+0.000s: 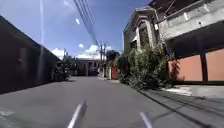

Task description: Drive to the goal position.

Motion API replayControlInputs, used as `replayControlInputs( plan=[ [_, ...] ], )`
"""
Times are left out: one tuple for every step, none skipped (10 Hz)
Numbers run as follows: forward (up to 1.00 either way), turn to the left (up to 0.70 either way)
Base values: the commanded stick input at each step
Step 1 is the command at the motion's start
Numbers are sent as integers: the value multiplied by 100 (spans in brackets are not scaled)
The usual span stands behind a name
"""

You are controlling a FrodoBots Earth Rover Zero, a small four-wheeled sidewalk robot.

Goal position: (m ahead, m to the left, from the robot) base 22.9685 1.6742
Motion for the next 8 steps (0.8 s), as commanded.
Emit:
replayControlInputs(
  plan=[
    [100, 0],
    [100, 0],
    [100, 0],
    [100, 0],
    [100, 0],
    [100, 0],
    [100, 0],
    [100, 0]
  ],
)
